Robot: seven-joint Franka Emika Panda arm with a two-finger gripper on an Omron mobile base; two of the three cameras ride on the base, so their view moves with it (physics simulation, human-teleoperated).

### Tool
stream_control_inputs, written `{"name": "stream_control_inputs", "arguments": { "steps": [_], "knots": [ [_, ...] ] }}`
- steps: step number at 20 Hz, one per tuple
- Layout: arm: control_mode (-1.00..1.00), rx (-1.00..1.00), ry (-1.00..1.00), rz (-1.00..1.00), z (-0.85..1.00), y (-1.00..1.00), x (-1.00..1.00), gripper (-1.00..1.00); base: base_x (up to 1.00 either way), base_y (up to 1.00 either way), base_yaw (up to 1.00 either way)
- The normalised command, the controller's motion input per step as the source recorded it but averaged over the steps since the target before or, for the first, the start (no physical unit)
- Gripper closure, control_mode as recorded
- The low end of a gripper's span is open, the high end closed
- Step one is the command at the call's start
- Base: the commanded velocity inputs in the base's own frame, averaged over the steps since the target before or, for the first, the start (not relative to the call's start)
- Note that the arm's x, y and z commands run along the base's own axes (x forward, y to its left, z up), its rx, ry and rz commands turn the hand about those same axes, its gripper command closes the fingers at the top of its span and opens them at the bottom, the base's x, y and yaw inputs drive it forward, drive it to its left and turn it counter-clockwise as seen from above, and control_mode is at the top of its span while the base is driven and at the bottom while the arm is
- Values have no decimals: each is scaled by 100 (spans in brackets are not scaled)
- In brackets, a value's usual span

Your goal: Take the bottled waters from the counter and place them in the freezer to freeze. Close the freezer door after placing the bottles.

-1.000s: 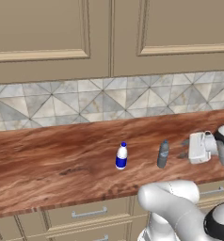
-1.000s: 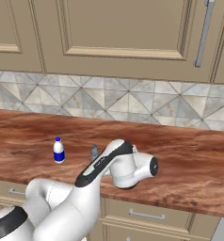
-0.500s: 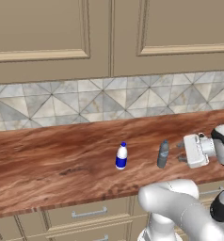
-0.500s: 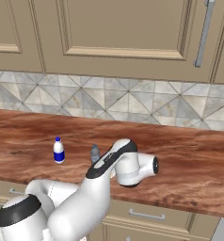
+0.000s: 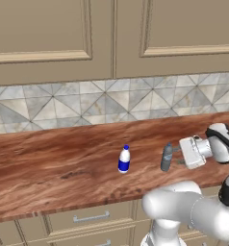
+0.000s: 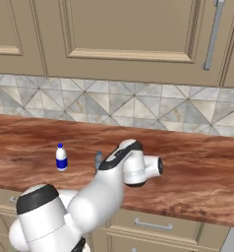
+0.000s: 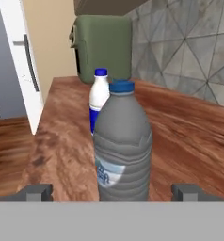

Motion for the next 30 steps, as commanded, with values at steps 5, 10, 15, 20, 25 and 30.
{"name": "stream_control_inputs", "arguments": {
  "steps": [5, 10, 15, 20, 25, 30],
  "knots": [
    [-100, 2, 9, 0, -7, 4, 16, -100, 0, 0, 0],
    [-100, 1, 5, 4, -10, 17, 0, -100, 0, 0, 0],
    [-100, 0, 0, 5, -6, 25, 0, -100, 0, 0, 0],
    [-100, 0, 0, 3, -4, 14, 0, -100, 0, 0, 0],
    [-100, 0, 1, 3, -6, 16, 0, -100, 0, 0, 0],
    [-100, 0, 0, 2, -8, 12, 0, -100, 0, 0, 0]
  ]
}}
